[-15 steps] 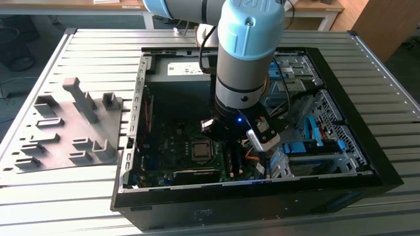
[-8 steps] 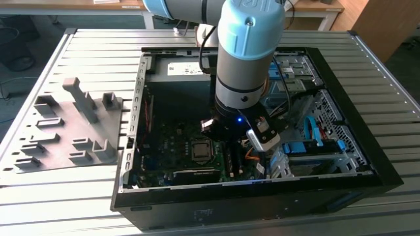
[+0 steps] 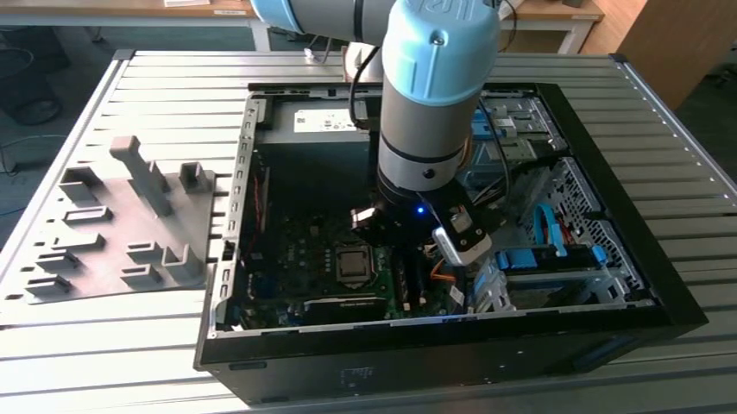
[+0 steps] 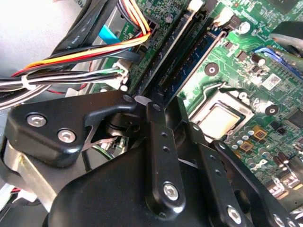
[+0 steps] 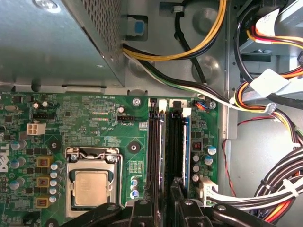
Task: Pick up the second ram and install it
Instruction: 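Insert the second ram into the second slot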
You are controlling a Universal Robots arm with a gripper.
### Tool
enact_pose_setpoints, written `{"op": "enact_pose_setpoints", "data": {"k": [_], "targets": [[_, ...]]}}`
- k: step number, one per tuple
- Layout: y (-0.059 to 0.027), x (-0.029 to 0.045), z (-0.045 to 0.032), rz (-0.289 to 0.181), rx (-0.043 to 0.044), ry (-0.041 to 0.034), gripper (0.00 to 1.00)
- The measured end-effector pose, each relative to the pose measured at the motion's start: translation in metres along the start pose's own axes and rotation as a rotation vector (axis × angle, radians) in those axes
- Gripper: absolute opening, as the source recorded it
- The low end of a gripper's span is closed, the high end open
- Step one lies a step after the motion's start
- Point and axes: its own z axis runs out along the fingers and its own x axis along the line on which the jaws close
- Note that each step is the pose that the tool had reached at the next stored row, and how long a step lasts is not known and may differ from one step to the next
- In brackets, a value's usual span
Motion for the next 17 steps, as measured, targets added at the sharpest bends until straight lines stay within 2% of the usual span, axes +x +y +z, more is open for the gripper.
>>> {"op": "enact_pose_setpoints", "data": {"k": [1, 6, 9, 11, 17], "targets": [[0.0001, -0.0001, -0.0019, 0.0, -0.0002, -0.0002, 0.27], [0.001, -0.0007, -0.024, 0.0, 0.003, -0.0002, 0.27], [0.0017, -0.001, -0.0333, 0.0, 0.0101, 0.0, 0.27], [0.0023, -0.0011, -0.0388, -0.001, 0.0179, 0.0001, 0.27], [0.0067, -0.0016, -0.0506, -0.002, 0.0592, 0.0007, 0.26]]}}
